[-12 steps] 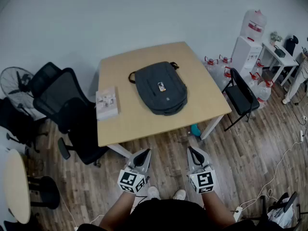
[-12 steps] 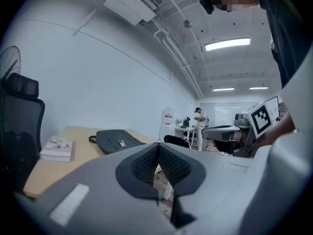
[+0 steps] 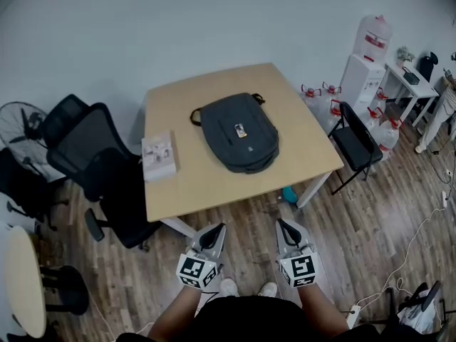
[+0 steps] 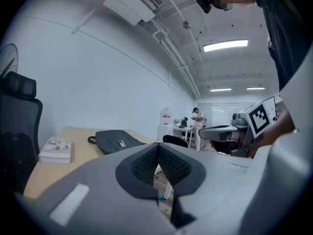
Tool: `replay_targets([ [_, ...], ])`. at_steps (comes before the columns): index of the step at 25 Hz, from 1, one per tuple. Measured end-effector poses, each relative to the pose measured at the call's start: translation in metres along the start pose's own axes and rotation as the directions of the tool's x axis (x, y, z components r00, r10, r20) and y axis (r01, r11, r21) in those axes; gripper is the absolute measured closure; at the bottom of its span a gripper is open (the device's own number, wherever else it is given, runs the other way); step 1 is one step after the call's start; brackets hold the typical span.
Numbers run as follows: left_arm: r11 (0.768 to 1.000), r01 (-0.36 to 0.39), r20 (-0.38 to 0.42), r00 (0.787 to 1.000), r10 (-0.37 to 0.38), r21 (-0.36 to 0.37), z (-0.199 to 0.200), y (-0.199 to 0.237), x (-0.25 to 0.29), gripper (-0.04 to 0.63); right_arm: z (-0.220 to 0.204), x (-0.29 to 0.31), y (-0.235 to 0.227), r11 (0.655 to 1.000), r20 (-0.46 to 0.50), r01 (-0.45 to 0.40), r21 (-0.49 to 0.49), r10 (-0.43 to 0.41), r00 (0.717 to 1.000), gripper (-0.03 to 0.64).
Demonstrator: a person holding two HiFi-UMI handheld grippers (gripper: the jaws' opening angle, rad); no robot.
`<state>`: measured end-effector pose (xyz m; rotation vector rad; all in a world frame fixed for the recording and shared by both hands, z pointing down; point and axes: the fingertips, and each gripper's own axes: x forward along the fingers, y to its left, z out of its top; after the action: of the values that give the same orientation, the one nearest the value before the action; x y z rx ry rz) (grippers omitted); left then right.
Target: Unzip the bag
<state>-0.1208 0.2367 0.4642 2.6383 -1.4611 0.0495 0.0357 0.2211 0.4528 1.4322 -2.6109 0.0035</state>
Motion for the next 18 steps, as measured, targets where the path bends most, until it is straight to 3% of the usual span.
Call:
replay_targets([
  [10, 0.999, 0.029, -0.014, 0.999, -0.029, 0.018, -0.006, 0.04, -0.023, 0.578, -0.001, 0.024, 0.03, 1.0, -0.013, 0.028, -0.005, -0.028, 1.0, 0.614],
  [18, 0.999, 0.041, -0.028, 0.999, -0.041, 0.018, -0.007, 0.072, -0.024, 0.578, 0.002, 0.047, 0.028, 0.998, -0.021, 0.062, 0.001, -0.062, 0.998, 0.614],
])
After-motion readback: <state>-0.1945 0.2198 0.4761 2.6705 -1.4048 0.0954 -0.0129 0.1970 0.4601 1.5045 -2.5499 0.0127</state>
